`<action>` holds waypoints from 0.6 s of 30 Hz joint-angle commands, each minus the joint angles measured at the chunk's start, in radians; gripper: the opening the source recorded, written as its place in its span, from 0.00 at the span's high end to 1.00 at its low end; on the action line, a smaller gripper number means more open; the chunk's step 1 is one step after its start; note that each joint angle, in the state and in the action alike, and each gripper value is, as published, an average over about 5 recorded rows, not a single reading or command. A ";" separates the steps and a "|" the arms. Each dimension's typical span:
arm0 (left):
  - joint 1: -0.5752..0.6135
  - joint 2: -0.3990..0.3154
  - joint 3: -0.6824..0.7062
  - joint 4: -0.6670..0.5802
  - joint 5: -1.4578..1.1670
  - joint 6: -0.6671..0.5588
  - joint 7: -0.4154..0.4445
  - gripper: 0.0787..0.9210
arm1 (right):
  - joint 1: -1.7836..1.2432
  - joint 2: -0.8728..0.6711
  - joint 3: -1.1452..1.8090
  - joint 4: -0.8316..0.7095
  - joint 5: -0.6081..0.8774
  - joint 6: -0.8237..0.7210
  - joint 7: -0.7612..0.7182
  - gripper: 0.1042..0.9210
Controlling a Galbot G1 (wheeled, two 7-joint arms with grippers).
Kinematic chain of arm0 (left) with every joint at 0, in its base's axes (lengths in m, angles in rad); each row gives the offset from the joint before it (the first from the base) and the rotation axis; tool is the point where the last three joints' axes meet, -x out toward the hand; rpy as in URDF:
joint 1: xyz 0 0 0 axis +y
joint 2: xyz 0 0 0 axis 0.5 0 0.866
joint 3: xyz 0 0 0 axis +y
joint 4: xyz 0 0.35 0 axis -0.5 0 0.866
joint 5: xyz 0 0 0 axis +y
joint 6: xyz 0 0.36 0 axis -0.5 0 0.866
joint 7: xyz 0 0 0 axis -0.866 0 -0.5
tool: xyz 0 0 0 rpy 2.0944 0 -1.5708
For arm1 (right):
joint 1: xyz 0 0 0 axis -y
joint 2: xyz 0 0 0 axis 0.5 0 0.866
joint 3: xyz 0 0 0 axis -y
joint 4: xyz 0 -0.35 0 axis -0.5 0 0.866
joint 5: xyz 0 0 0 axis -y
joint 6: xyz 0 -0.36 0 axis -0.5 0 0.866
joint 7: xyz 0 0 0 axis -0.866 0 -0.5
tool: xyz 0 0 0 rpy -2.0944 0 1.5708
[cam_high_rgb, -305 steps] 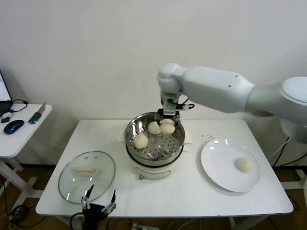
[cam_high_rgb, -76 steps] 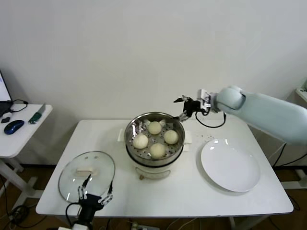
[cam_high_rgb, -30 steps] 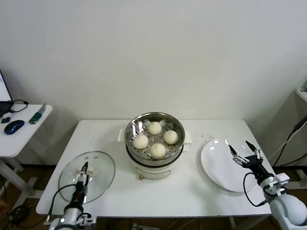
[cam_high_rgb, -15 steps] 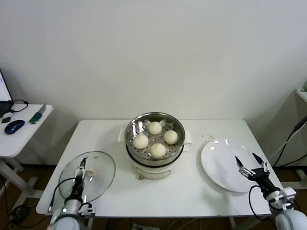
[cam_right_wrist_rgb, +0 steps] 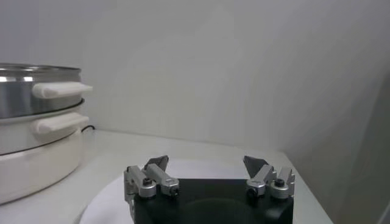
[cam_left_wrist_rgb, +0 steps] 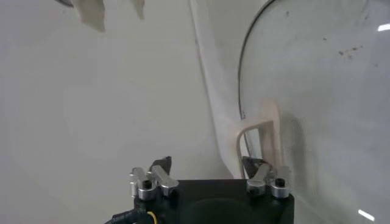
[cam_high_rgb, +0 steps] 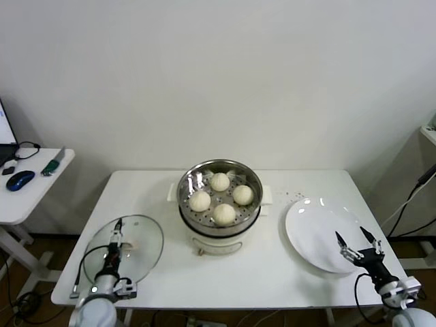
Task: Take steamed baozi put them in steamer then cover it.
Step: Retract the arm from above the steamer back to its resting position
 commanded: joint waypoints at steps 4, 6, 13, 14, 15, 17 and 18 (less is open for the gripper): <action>-0.020 0.002 0.005 0.025 -0.073 -0.004 -0.003 0.39 | -0.002 0.021 0.000 -0.009 -0.048 0.007 -0.007 0.12; -0.019 0.002 0.005 0.021 -0.077 -0.004 -0.003 0.46 | 0.000 0.024 -0.001 -0.011 -0.053 0.009 -0.007 0.12; -0.007 0.009 0.005 -0.011 -0.098 0.002 -0.005 0.70 | 0.005 0.029 -0.002 -0.015 -0.061 0.013 -0.009 0.12; -0.003 0.010 0.004 -0.016 -0.102 0.003 -0.006 0.74 | 0.006 0.028 -0.002 -0.016 -0.062 0.013 -0.009 0.12; 0.001 0.012 0.004 -0.023 -0.106 0.005 -0.006 0.77 | 0.006 0.028 -0.002 -0.016 -0.063 0.014 -0.009 0.12; 0.014 0.018 0.002 -0.047 -0.117 0.013 -0.007 0.84 | 0.007 0.027 -0.002 -0.017 -0.063 0.015 -0.010 0.12; 0.023 0.021 0.002 -0.064 -0.122 0.017 -0.007 0.87 | 0.007 0.026 -0.002 -0.017 -0.063 0.015 -0.010 0.12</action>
